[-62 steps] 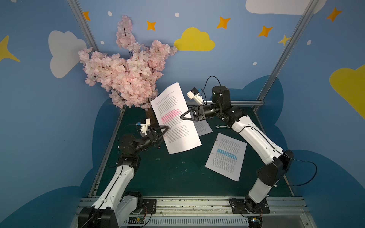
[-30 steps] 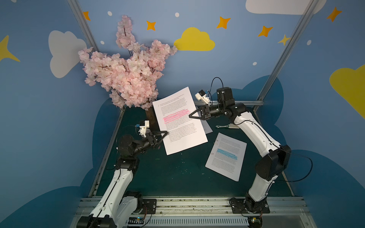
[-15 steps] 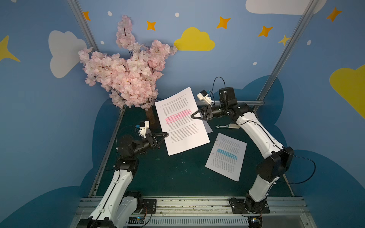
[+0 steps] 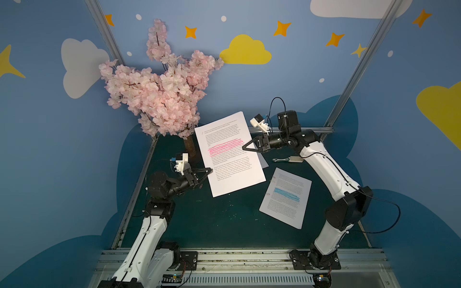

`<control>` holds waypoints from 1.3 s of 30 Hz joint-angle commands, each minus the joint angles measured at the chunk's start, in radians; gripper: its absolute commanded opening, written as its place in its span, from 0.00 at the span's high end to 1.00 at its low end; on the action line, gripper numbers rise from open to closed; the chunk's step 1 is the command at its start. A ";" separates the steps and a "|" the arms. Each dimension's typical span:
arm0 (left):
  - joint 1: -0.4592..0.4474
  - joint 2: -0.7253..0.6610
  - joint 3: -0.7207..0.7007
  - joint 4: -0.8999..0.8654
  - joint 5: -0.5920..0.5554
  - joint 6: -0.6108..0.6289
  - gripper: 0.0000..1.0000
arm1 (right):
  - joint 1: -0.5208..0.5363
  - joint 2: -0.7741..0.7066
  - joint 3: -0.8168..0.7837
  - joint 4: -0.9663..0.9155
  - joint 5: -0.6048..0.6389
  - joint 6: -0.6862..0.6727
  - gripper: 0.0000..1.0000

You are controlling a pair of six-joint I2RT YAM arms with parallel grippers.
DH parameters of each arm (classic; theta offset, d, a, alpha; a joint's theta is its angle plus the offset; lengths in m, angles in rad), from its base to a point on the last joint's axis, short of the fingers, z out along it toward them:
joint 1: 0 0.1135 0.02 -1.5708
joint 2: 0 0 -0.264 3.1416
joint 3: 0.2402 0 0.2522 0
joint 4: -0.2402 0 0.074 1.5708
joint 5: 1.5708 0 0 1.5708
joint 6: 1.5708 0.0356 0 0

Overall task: Unclip the paperclips from the documents
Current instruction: Remove the paper clip from the document.

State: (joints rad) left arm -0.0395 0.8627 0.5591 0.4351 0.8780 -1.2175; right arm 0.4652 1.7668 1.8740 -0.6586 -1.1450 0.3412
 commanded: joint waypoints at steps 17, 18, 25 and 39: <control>0.025 -0.008 0.014 -0.032 0.010 0.032 0.96 | -0.085 -0.098 0.020 -0.031 -0.011 -0.027 1.00; 0.025 -0.009 0.013 -0.031 0.012 0.033 0.96 | -0.086 -0.097 0.022 -0.030 -0.011 -0.026 1.00; 0.025 -0.014 0.013 -0.050 0.021 0.048 0.96 | -0.102 -0.100 0.037 -0.018 -0.027 -0.008 1.00; 0.026 -0.012 0.097 -0.553 -0.110 0.308 0.94 | -0.100 -0.111 -0.007 -0.044 -0.009 -0.021 1.00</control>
State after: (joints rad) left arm -0.0177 0.8555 0.5983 0.1902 0.8581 -1.0863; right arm 0.3580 1.6855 1.8839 -0.6868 -1.1530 0.3382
